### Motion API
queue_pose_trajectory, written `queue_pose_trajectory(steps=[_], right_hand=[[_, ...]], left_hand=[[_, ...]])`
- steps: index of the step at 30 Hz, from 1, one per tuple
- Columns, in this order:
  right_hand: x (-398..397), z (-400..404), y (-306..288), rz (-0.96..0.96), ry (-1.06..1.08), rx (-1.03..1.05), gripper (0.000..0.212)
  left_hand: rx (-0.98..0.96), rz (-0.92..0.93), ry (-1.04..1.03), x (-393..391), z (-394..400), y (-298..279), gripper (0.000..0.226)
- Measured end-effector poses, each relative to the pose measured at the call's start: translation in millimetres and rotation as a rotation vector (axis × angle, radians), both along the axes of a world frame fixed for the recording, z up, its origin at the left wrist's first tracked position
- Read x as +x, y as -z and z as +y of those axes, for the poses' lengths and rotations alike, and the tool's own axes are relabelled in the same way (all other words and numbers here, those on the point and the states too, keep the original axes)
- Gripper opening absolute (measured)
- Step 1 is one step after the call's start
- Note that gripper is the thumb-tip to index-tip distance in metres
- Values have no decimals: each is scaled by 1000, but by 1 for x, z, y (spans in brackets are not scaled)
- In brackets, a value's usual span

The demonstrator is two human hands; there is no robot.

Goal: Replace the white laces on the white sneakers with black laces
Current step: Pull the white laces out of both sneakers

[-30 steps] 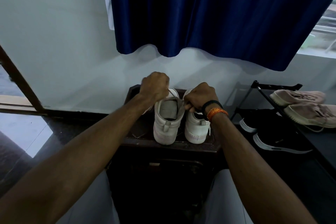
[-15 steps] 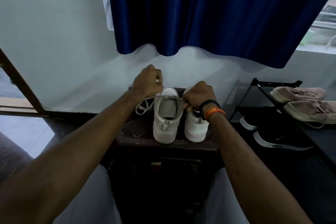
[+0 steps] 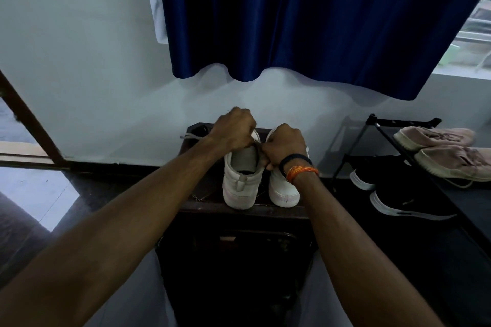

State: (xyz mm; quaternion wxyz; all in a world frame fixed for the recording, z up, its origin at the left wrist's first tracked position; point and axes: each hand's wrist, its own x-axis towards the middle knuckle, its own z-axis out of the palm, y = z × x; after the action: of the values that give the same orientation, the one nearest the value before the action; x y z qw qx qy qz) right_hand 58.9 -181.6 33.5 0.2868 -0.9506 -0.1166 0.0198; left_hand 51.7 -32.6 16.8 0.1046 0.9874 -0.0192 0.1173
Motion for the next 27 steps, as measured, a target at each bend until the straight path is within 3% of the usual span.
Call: queue_pose_trajectory(steps=[6, 8, 10, 13, 15, 17, 23, 27], right_hand=[[2, 1, 2, 38, 8, 16, 14], [5, 1, 6, 48, 0, 24, 16], [4, 1, 5, 48, -4, 15, 17], [3, 0, 2, 23, 7, 13, 17], [4, -1, 2, 22, 18, 16, 15], [5, -2, 2, 38, 14, 17, 14], [6, -1, 6, 24, 17, 37, 20], [10, 1, 13, 33, 28, 38, 22]], left_hand=[[-539, -117, -597, -18, 60, -6, 15], [-594, -99, -699, -23, 74, -5, 20], [-470, -66, -638, -20, 73, -4, 26], [-388, -82, -301, -11, 50, -8, 29], [-309, 19, -54, -7, 28, -8, 23], [-160, 135, 56, -1, 10, -1, 19], [-73, 53, -7, 4, -3, 7, 16], [-174, 3, -165, -8, 12, -3, 13]])
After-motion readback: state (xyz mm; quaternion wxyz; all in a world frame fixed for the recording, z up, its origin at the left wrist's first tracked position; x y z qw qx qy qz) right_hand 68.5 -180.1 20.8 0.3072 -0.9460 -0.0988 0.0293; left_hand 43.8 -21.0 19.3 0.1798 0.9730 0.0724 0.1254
